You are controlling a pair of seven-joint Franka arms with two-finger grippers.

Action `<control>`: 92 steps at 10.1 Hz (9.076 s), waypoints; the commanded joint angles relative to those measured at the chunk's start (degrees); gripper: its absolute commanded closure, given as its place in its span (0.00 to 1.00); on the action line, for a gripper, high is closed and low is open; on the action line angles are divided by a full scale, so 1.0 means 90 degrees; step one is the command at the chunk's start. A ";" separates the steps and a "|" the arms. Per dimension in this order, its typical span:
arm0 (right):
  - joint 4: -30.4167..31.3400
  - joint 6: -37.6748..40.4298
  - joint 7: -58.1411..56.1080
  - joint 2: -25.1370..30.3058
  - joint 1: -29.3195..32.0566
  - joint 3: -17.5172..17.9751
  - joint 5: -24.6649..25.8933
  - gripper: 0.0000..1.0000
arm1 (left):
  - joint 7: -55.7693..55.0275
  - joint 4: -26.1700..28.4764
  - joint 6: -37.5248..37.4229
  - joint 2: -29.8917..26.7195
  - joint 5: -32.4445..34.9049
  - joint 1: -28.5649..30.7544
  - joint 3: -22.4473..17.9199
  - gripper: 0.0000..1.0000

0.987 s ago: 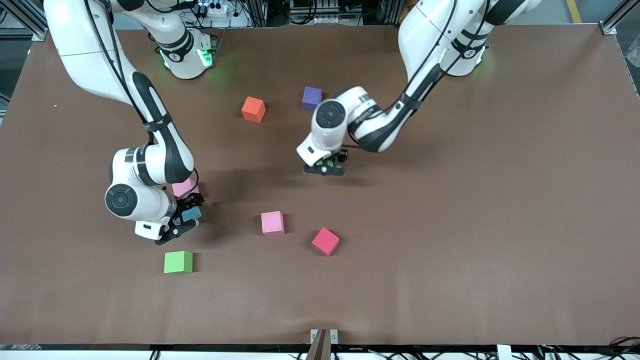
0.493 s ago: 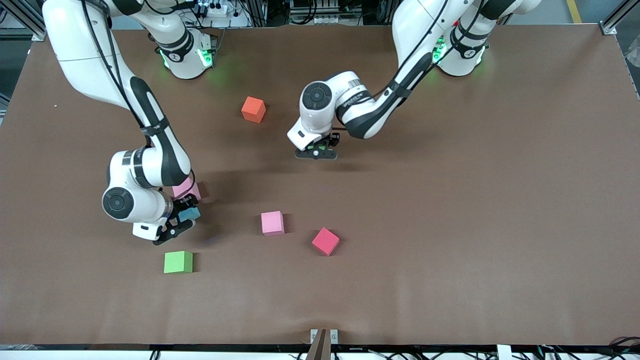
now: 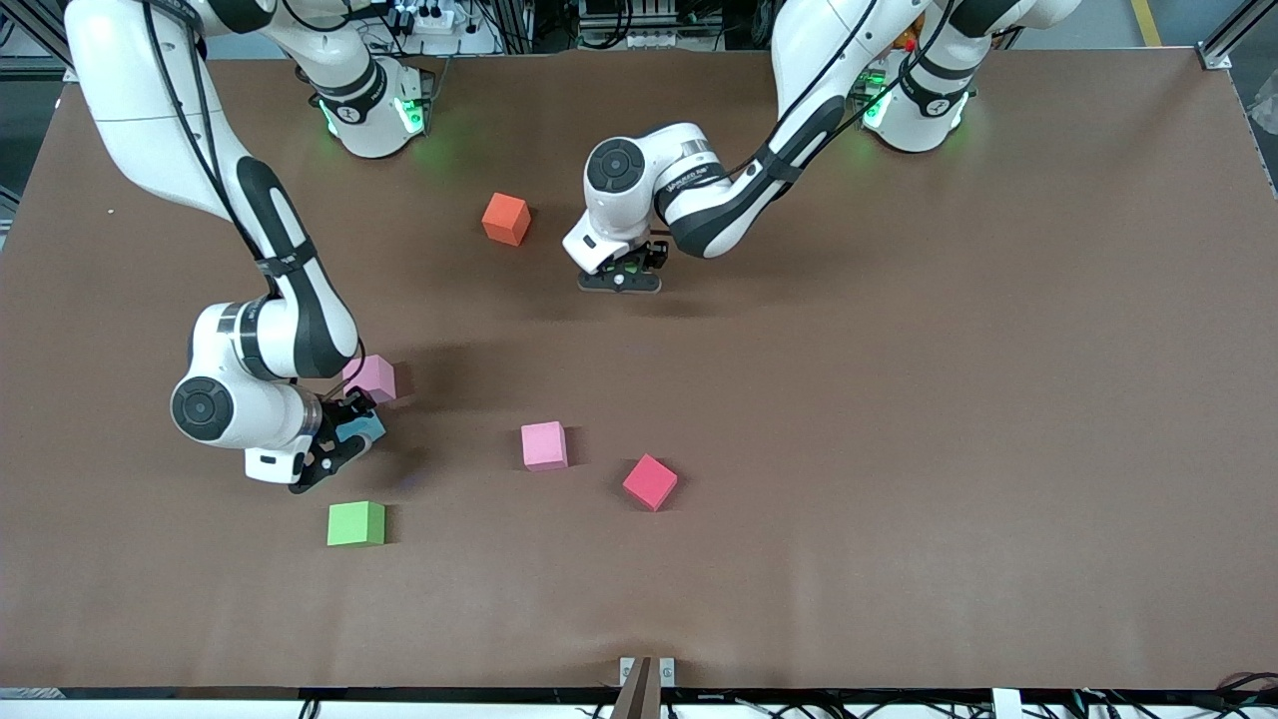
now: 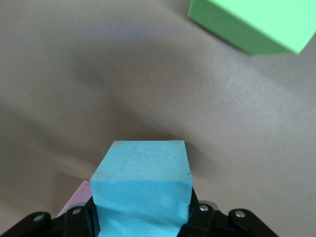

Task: Arrange blocks into number 1
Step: 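Carry green to purple with the left gripper while the right gripper lifts cyan, then place green next to purple with the left gripper while the right gripper carries cyan, then reach the red block with the left gripper while the right gripper places cyan, then grasp red with the left gripper while the right gripper reaches pale pink, then lift red with the left gripper while the right gripper grasps pale pink, then carry red beside cyan with the left gripper while the right gripper carries pink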

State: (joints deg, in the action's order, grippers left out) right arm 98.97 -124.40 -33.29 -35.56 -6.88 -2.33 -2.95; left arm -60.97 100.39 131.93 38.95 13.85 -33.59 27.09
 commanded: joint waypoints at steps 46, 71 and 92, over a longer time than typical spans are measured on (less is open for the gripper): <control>0.1347 -0.0680 0.8713 0.0660 -0.4471 0.0708 -0.1635 0.08 | 0.3922 -0.2776 0.4110 0.1913 0.0248 0.0461 -0.2179 0.00; 0.1093 -0.0279 0.2987 0.0718 0.0598 0.0669 0.0328 0.00 | 0.1935 -0.1517 0.0966 0.0312 -0.0201 -0.0028 -0.2073 1.00; 0.1475 -0.0211 0.2693 0.0875 0.0248 0.0708 -0.1136 1.00 | 0.0163 -0.1252 0.0399 0.0487 0.0160 -0.0682 -0.1253 1.00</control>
State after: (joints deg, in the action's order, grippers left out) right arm 112.17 -126.21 -8.66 -29.09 -3.07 3.74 -10.90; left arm -57.75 88.80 136.07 43.84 13.40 -39.65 15.45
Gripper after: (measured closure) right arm 0.392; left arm 0.392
